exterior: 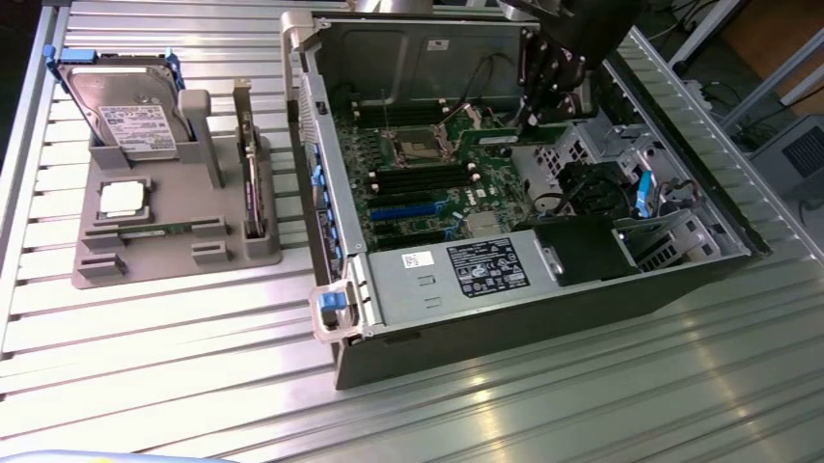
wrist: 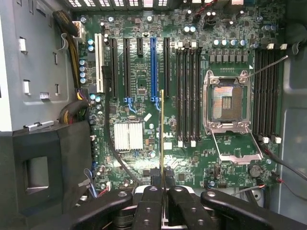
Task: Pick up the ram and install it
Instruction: 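Insert the ram into the slot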
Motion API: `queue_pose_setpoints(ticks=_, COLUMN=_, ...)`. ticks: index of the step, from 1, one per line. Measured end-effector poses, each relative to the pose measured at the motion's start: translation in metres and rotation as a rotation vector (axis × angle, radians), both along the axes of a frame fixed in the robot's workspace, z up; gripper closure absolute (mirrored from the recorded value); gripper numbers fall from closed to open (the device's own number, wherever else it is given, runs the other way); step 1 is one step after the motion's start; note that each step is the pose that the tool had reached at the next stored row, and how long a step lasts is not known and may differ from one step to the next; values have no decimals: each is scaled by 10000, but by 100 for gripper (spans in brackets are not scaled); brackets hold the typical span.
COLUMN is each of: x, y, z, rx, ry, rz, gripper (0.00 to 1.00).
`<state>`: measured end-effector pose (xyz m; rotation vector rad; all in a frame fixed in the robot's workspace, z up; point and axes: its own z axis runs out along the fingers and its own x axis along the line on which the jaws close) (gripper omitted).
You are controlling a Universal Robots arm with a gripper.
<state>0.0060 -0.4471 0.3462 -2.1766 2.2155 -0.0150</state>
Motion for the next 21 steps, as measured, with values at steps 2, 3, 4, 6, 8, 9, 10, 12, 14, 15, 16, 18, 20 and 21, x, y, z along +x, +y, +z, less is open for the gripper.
queue_pose_setpoints(ticks=2, x=0, y=0, z=-39, rx=0, ry=0, rz=0, gripper=88)
queue_pose_setpoints(ticks=3, x=0, y=0, z=-54, rx=0, ry=0, rz=0, gripper=88)
queue_pose_setpoints(ticks=4, x=0, y=0, z=-68, rx=0, ry=0, rz=0, gripper=88)
queue_pose_setpoints(ticks=6, x=0, y=0, z=-98, rx=1, ry=0, rz=0, gripper=88)
queue_pose_setpoints(ticks=8, x=0, y=0, z=-117, rx=0, ry=0, rz=0, gripper=88)
queue_pose_setpoints(ticks=9, x=0, y=0, z=-131, rx=0, ry=0, rz=0, gripper=88)
queue_pose_setpoints(ticks=10, x=0, y=0, z=-138, rx=0, ry=0, rz=1, gripper=88)
queue_pose_setpoints(ticks=12, x=0, y=0, z=-154, rx=0, ry=0, rz=0, gripper=88)
queue_pose_setpoints(ticks=14, x=0, y=0, z=-170, rx=0, ry=0, rz=0, gripper=88)
queue_pose_setpoints(ticks=15, x=0, y=0, z=-177, rx=0, ry=0, rz=0, gripper=88)
queue_pose_setpoints(ticks=16, x=0, y=0, z=-184, rx=-1, ry=0, rz=0, gripper=88)
queue_pose_setpoints(ticks=18, x=0, y=0, z=-199, rx=0, ry=0, rz=0, gripper=88)
queue_pose_setpoints(ticks=20, x=0, y=0, z=-222, rx=0, ry=0, rz=0, gripper=88)
queue_pose_setpoints(ticks=21, x=0, y=0, z=-229, rx=0, ry=0, rz=0, gripper=88)
